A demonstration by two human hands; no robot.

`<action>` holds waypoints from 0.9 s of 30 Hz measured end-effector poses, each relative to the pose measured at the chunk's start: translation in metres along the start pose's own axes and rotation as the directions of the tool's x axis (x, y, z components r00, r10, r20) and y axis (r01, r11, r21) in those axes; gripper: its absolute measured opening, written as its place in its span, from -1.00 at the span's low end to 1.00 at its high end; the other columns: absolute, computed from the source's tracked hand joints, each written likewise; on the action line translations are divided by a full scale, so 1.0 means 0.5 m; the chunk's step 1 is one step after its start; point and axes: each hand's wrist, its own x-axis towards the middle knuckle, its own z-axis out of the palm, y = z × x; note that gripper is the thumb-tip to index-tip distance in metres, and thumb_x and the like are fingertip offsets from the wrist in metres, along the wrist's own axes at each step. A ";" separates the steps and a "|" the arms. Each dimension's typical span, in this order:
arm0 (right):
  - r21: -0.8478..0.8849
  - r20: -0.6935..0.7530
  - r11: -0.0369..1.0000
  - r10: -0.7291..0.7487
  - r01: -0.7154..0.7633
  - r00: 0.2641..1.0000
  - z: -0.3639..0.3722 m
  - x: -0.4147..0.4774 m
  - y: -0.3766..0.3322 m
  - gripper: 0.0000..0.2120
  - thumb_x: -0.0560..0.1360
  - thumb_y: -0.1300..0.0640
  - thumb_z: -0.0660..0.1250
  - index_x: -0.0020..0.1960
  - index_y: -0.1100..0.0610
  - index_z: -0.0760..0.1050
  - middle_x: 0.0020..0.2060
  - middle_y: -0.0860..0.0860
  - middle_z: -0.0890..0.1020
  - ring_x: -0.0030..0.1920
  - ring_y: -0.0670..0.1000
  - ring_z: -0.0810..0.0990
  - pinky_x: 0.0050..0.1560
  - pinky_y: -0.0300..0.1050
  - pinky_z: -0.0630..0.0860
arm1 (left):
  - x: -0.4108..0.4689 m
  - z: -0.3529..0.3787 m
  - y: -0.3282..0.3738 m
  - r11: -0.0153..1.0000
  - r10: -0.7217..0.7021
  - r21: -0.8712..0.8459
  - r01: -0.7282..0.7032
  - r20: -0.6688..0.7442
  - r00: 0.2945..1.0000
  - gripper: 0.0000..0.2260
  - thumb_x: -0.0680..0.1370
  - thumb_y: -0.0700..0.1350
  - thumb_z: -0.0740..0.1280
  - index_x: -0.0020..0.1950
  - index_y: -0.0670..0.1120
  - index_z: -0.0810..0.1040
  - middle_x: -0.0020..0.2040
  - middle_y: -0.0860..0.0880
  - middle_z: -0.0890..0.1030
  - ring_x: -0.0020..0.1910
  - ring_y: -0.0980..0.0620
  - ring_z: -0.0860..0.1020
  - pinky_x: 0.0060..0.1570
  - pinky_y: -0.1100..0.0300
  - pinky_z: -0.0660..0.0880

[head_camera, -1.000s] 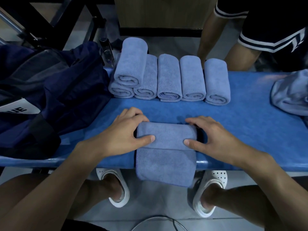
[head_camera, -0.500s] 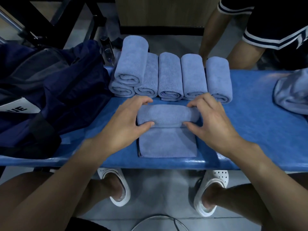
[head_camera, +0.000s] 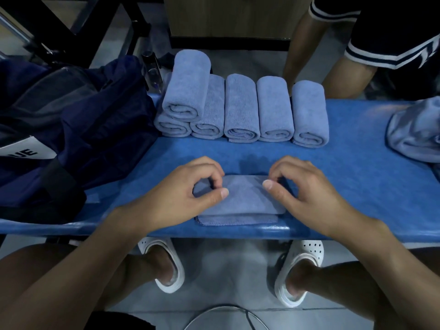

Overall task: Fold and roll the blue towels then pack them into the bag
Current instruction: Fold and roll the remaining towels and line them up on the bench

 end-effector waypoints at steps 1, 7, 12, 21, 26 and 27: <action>0.001 0.013 1.000 0.007 -0.007 1.000 0.002 0.000 0.002 -0.73 0.55 -0.16 0.20 -0.10 0.02 0.49 -0.13 -0.13 0.51 -0.05 -0.06 0.53 0.08 0.01 0.42 | 0.000 0.001 0.001 1.000 0.000 -0.002 0.000 0.000 1.000 -0.85 0.51 0.03 0.40 -0.12 -0.03 0.53 0.04 0.07 0.55 0.10 0.02 0.56 0.17 0.20 0.44; -0.023 0.177 0.997 0.080 -0.077 0.981 0.005 -0.007 0.000 -0.43 0.46 -0.30 0.25 0.39 -0.07 0.38 0.24 -0.21 0.48 0.25 -0.15 0.43 0.31 0.01 0.40 | -0.003 -0.004 -0.003 0.991 -0.120 0.063 0.115 0.083 0.989 -0.54 0.41 0.13 0.51 0.27 0.12 0.50 0.16 0.24 0.51 0.22 0.25 0.48 0.25 0.23 0.42; -0.036 0.309 0.989 0.147 -0.143 0.940 -0.006 -0.004 -0.013 -0.23 0.40 -0.13 0.47 0.51 -0.13 0.20 0.32 -0.15 0.45 0.27 -0.17 0.39 0.30 -0.27 0.31 | -0.006 -0.002 0.001 0.981 -0.178 0.096 0.168 0.118 0.977 -0.46 0.37 0.09 0.58 0.30 0.18 0.48 0.15 0.28 0.55 0.17 0.34 0.50 0.18 0.34 0.44; 0.047 0.216 0.987 0.141 -0.154 0.966 -0.002 -0.003 -0.033 -0.51 0.34 0.01 0.55 0.22 -0.04 0.50 -0.01 -0.13 0.48 0.03 -0.17 0.48 0.01 -0.41 0.37 | -0.004 -0.010 0.006 0.957 -0.274 -0.102 0.271 -0.013 0.962 -0.37 0.21 0.19 0.60 0.21 0.30 0.42 -0.05 0.13 0.60 -0.06 0.16 0.61 -0.01 0.14 0.57; 0.274 -0.030 0.933 0.250 -0.233 0.968 -0.012 0.005 -0.057 -0.67 0.34 0.13 0.57 0.02 -0.06 0.54 -0.07 -0.09 0.51 -0.03 -0.16 0.52 -0.03 -0.43 0.38 | 0.019 -0.009 0.031 0.877 -0.303 -0.450 0.170 -0.241 0.922 -0.38 0.22 0.08 0.60 0.25 0.16 0.51 0.11 0.01 0.64 0.11 0.05 0.62 0.13 0.05 0.57; 0.327 -0.069 0.915 0.273 -0.237 0.959 -0.015 0.009 -0.064 -0.68 0.33 0.14 0.58 0.00 -0.04 0.55 -0.07 -0.07 0.54 -0.04 -0.15 0.54 -0.03 -0.42 0.40 | 0.025 -0.013 0.040 0.833 -0.334 -0.531 0.154 -0.261 0.906 -0.39 0.24 0.04 0.61 0.25 0.10 0.52 0.14 -0.01 0.65 0.14 0.03 0.63 0.15 0.03 0.58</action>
